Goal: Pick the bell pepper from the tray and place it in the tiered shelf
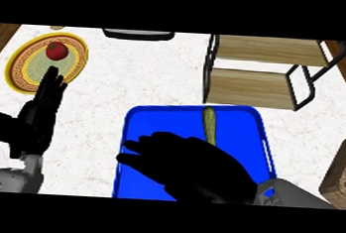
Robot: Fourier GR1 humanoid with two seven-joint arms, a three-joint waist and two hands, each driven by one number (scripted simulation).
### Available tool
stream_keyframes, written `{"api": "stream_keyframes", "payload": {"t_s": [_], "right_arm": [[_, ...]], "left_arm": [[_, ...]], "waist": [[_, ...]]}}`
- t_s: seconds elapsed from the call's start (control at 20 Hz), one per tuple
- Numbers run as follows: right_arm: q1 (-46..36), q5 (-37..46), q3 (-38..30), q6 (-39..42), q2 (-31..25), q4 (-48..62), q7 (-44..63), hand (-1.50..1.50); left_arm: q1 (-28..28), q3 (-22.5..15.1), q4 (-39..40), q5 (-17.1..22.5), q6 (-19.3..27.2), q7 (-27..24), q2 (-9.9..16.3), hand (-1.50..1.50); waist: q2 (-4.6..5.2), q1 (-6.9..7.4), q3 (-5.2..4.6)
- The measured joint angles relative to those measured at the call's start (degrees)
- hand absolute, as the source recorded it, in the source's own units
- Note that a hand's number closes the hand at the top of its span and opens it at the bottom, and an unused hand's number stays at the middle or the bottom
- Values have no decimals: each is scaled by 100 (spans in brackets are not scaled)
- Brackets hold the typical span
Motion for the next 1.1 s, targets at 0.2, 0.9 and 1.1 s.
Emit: {"api": "stream_keyframes", "payload": {"t_s": [0.2, 0.9, 1.1], "right_arm": [[-478, 672, 670, 378, 132, -180, 1068, -150], [-610, 2407, 2315, 624, 1115, 622, 2453, -150], [-514, 2800, 2409, 718, 1022, 973, 2454, -150]], "left_arm": [[65, 44, -51, -6, -29, -1, 42, 0], [29, 188, -146, -11, -149, 91, 13, 0], [95, 191, -194, -44, -166, 40, -26, 0]], "waist": [[-4, 16, 1], [47, 8, 14], [58, 15, 16]]}}
